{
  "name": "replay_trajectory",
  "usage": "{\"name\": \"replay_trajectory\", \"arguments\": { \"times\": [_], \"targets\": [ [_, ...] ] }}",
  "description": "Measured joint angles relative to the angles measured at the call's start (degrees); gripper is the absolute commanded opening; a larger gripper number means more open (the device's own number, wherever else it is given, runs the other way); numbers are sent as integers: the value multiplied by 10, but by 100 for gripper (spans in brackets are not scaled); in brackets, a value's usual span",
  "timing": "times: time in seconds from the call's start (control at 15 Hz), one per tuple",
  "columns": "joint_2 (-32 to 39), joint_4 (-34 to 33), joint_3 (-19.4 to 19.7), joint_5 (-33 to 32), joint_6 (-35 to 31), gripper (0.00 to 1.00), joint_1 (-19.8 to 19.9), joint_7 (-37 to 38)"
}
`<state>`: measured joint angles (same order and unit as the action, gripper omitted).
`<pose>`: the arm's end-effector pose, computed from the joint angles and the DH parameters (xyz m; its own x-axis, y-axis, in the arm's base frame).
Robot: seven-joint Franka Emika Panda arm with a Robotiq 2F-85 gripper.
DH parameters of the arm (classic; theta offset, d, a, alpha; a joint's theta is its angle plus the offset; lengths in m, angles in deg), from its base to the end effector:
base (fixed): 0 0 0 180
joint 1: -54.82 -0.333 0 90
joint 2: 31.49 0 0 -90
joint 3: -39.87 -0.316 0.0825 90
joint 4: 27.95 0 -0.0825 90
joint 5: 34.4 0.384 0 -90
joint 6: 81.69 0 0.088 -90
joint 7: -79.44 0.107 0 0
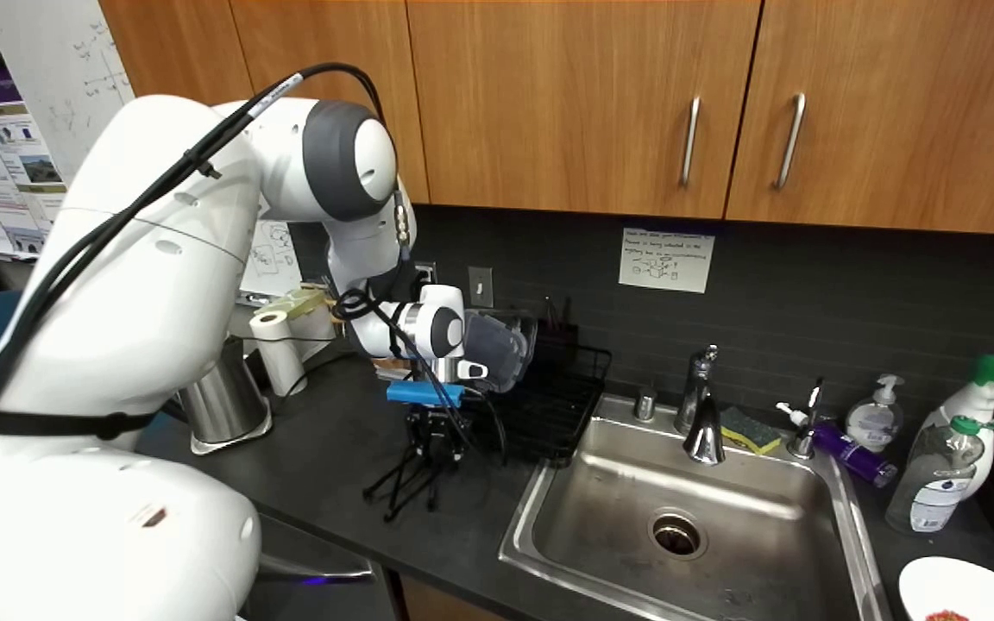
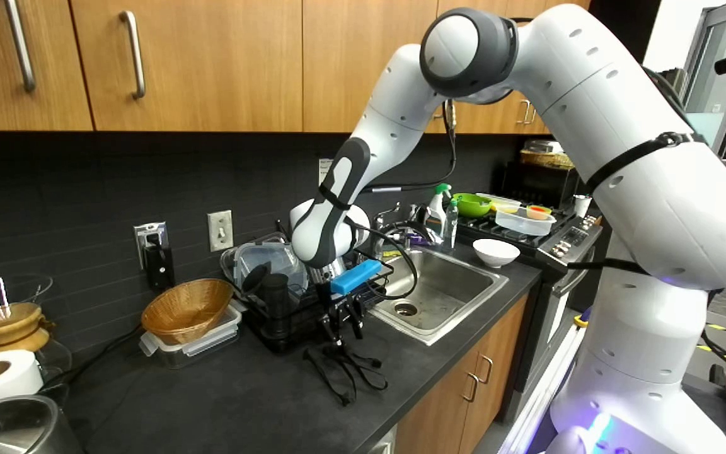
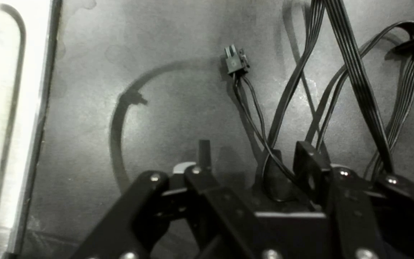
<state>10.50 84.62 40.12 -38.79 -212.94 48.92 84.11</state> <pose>0.5482 0.0524 0.0683 0.9178 0.0597 -0.3924 0.0936 -0.9933 0.0680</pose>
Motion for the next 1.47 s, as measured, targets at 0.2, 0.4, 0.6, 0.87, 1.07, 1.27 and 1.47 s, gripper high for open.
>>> {"name": "replay_trajectory", "arguments": {
  "times": [0.2,0.4,0.6,0.87,1.07,1.27,1.47],
  "targets": [
    [0,0,0,0,0,66,0,-2],
    [4,-4,0,-1,6,50,-1,-6],
    [7,-11,0,-2,21,33,-4,-7],
    [15,-19,0,-6,35,38,-9,-7],
    [19,-20,0,-11,36,44,-10,-7],
    [21,-21,0,-11,36,12,-10,-8],
    [22,-21,0,-12,36,0,-10,-9]
  ]
}}
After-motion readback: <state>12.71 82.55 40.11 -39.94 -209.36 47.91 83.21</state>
